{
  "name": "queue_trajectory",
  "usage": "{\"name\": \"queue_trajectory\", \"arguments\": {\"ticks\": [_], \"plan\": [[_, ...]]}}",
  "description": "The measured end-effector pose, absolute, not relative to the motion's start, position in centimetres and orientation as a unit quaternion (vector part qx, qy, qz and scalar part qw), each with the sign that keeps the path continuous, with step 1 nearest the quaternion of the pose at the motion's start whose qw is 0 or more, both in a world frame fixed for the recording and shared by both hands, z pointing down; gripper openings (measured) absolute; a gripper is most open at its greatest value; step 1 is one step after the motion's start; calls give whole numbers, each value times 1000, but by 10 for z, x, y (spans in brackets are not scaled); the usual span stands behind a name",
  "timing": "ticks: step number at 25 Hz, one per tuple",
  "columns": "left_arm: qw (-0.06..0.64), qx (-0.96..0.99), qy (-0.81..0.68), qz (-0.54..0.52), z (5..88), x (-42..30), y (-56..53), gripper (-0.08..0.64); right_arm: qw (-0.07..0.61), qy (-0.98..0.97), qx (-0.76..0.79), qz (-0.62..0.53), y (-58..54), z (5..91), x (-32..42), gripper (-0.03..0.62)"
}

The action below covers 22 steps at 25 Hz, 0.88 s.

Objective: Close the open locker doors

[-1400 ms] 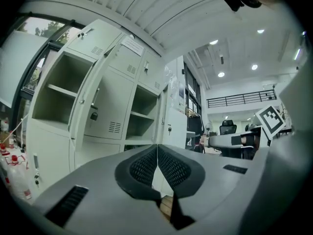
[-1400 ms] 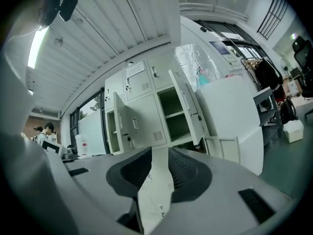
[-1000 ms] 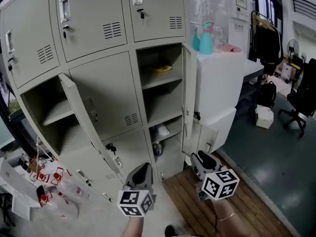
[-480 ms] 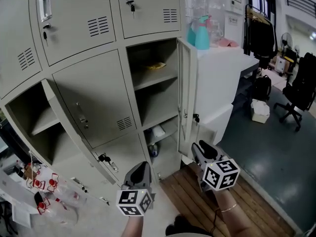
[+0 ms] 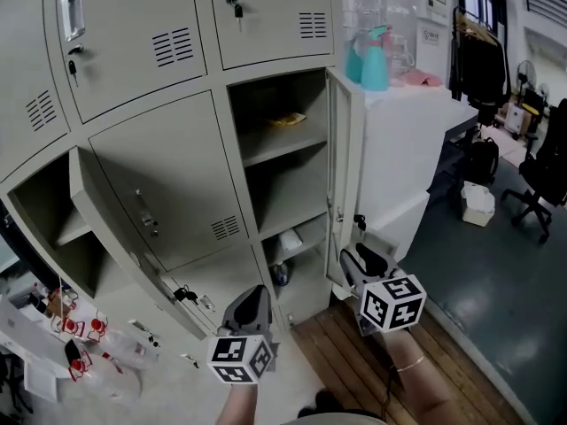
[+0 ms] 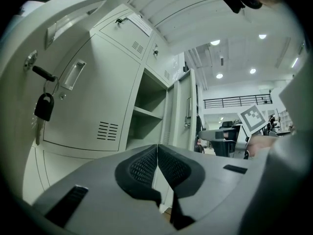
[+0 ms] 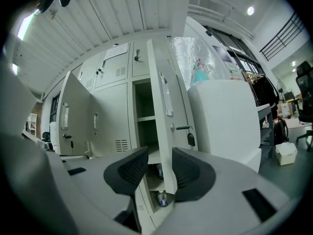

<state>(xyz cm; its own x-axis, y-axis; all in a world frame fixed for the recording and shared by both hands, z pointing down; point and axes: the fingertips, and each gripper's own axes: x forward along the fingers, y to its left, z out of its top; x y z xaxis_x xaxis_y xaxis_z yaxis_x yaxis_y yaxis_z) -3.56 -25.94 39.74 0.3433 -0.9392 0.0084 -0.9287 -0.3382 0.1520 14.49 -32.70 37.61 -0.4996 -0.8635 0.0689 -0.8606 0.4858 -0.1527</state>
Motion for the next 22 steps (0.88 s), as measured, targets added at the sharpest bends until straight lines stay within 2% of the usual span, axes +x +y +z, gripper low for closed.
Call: {"name": "queue_trajectory", "arguments": {"ticks": [12, 22], "plan": [[63, 806, -587, -32, 397, -42, -277, 21, -9, 872, -482, -79, -354, 386, 136, 129], [68, 786, -613, -32, 401, -61, -273, 20, -11, 897, -437, -65, -361, 388, 86, 107]]}}
